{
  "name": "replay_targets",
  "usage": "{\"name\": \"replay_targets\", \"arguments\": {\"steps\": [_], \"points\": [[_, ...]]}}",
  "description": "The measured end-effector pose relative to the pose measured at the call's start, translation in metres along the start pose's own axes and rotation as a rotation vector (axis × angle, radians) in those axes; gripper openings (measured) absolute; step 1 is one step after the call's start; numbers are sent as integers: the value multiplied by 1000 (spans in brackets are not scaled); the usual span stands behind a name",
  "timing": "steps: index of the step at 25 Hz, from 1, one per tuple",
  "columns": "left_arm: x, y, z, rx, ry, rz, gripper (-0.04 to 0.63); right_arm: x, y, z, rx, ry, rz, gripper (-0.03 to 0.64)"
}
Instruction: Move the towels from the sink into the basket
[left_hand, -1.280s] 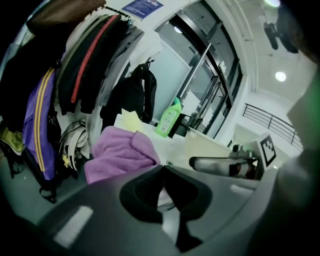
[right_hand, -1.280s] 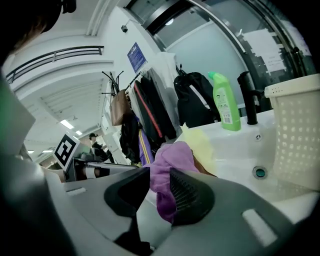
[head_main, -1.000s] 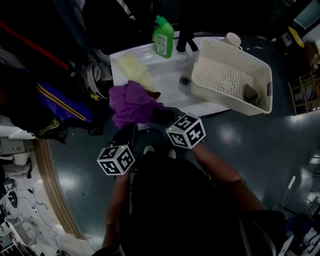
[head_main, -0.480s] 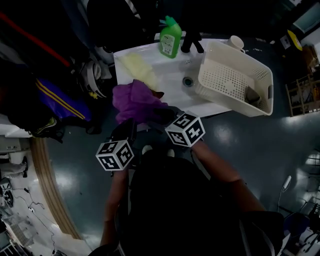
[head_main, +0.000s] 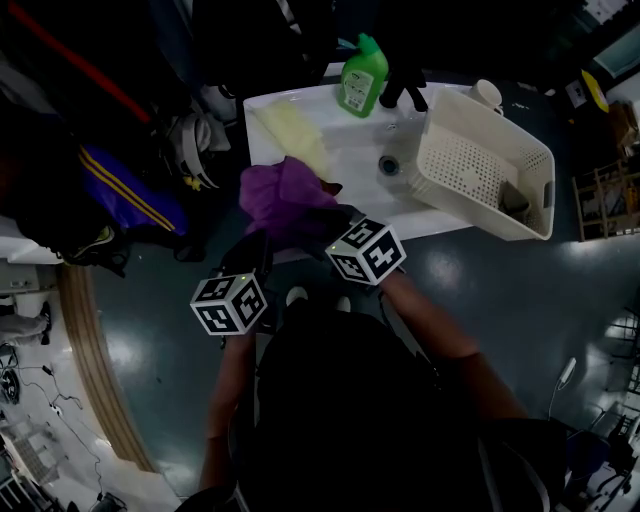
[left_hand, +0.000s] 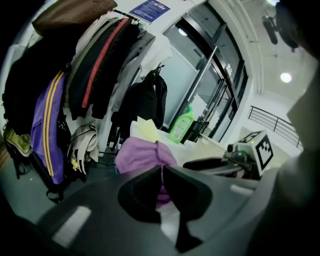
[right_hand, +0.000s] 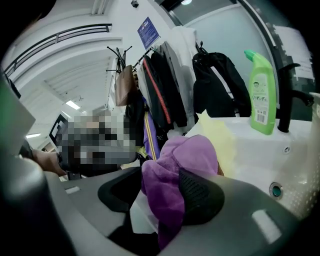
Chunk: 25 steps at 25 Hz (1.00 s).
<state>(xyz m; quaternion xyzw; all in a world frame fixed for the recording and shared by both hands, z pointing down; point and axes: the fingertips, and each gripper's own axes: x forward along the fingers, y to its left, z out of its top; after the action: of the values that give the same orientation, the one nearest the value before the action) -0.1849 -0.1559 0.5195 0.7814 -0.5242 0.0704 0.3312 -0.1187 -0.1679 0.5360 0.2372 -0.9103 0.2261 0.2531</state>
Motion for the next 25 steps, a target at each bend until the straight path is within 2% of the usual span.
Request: {"name": "replay_targets", "arguments": {"steps": [16, 22, 25], "points": [[-10, 20, -6, -28, 6, 51, 4, 44, 4, -20, -133, 190, 7, 248], [-12, 22, -9, -35, 6, 58, 4, 44, -1, -26, -205, 228, -40, 171], [-12, 21, -11, -37, 7, 58, 5, 44, 1, -26, -206, 227, -37, 100]]}}
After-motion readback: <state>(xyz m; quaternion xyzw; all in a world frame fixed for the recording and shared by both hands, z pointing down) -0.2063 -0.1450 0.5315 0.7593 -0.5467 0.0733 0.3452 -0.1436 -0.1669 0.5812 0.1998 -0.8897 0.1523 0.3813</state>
